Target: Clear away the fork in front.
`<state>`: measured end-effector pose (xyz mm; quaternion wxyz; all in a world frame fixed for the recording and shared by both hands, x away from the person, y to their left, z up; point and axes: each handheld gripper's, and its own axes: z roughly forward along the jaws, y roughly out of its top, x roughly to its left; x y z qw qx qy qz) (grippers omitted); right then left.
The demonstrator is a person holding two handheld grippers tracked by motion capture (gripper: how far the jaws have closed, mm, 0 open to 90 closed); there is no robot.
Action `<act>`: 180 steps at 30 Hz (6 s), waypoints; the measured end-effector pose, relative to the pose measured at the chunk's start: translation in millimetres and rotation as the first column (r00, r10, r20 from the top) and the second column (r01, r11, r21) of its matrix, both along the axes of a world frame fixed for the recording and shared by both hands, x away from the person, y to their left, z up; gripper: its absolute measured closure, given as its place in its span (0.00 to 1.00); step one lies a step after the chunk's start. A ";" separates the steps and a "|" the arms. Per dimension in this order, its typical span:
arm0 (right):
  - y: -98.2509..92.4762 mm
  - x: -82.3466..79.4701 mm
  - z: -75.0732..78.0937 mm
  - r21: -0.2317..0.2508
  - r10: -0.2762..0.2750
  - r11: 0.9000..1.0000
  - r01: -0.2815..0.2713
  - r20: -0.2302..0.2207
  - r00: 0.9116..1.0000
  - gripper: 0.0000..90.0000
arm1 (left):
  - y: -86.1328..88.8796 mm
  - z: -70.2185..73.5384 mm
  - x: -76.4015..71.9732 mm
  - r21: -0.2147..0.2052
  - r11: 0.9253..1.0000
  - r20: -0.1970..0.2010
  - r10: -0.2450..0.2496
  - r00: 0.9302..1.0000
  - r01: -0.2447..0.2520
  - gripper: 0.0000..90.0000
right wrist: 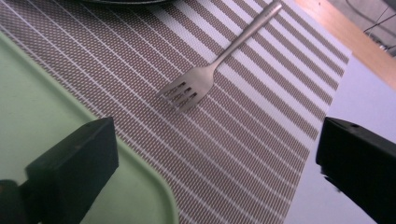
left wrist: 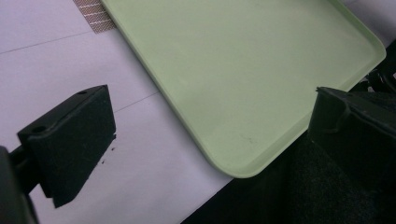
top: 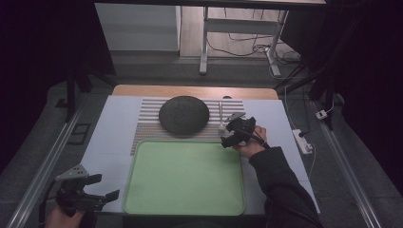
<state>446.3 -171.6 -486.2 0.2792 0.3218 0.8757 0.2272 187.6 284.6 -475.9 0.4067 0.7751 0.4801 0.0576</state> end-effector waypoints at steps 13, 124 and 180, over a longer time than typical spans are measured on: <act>18.9 15.2 -15.2 -0.159 0.081 0.985 -0.071 0.052 0.995 0.18 | 0.1 -0.1 0.2 0.000 1.000 -0.001 -0.002 1.000 0.002 0.01; -32.9 -169.6 55.8 0.550 0.522 0.717 -0.429 -0.014 0.853 1.00 | -82.7 19.5 72.2 0.050 0.937 0.116 -0.349 0.930 0.345 0.00; -9.3 -181.5 52.0 0.665 0.810 0.493 -0.561 -0.117 0.574 1.00 | -180.2 16.1 101.1 0.364 0.368 0.027 -0.923 0.385 0.856 0.84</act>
